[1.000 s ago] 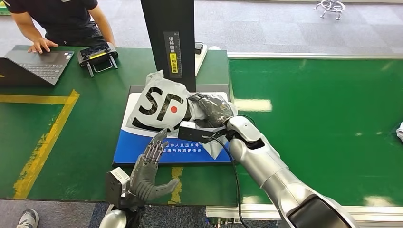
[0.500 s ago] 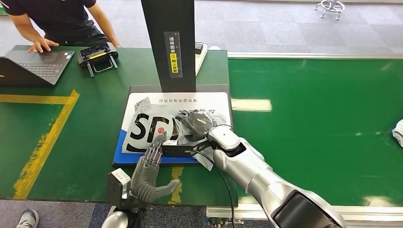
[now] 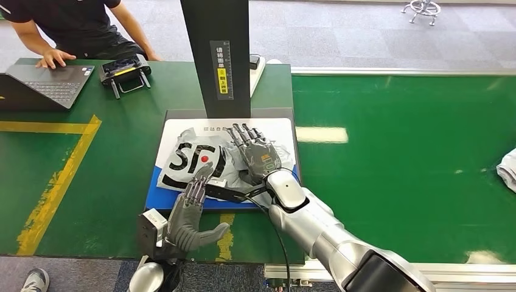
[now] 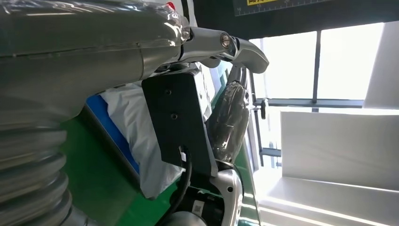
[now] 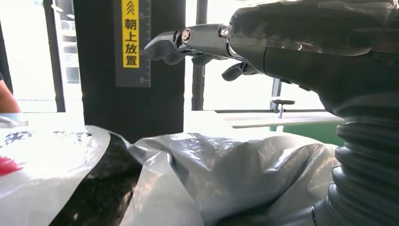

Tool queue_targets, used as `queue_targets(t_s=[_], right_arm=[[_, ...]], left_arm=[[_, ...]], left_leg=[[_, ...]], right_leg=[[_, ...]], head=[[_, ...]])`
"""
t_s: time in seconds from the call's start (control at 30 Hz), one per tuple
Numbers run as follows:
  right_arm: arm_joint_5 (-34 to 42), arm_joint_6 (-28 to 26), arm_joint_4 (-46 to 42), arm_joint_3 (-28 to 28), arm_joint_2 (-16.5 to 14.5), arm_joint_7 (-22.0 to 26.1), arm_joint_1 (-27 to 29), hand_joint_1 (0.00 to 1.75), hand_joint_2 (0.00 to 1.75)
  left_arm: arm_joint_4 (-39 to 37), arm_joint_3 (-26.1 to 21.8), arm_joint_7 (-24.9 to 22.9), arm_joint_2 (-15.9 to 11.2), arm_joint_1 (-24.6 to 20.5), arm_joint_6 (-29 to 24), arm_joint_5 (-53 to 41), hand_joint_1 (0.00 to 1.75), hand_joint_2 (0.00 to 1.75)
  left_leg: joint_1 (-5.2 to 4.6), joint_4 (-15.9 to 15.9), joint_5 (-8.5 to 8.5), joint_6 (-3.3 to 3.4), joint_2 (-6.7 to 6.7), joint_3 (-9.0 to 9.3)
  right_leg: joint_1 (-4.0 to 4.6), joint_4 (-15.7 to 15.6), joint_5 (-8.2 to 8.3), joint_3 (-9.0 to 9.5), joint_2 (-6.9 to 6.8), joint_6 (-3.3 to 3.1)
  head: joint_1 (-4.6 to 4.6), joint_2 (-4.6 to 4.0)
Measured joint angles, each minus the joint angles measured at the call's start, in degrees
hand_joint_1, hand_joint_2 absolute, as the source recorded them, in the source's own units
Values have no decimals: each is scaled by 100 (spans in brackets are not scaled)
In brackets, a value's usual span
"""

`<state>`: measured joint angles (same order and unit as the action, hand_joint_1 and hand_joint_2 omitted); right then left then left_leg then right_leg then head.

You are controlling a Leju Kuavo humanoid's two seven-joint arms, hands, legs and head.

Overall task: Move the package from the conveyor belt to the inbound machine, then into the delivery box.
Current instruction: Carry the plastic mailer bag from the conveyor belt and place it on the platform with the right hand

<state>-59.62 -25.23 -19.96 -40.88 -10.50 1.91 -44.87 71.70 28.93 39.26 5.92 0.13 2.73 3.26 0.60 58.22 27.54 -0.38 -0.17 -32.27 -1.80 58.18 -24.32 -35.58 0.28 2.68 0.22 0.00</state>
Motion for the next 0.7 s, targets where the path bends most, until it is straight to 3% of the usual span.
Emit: queue_targets(t_s=[0.1,0.27,0.4,0.7], right_arm=[[147,-489,22,126,5,183,41,0,175],[758,-1318,33,625,26,905,44,0,175],[1484,-1338,27,1230,45,1606,-41,0,175],[1801,-1183,-7,1802,56,1860,-114,0,175]], left_arm=[[-5,24,1,8,-38,43,-2,0,175],[-38,137,3,46,-39,107,-16,0,175],[-99,178,52,48,-40,125,-6,0,175],[-189,198,75,51,-44,130,7,0,175]], left_leg=[[0,0,0,0,-1,-1],[0,0,0,0,-1,-1],[-1,0,0,0,0,-1],[-1,-1,0,0,0,0]], right_leg=[[0,0,0,0,-1,0],[0,-1,0,-1,-1,0],[-1,0,1,0,0,0],[0,1,1,-1,0,-1]], head=[[0,0],[0,0],[1,0],[0,0]])
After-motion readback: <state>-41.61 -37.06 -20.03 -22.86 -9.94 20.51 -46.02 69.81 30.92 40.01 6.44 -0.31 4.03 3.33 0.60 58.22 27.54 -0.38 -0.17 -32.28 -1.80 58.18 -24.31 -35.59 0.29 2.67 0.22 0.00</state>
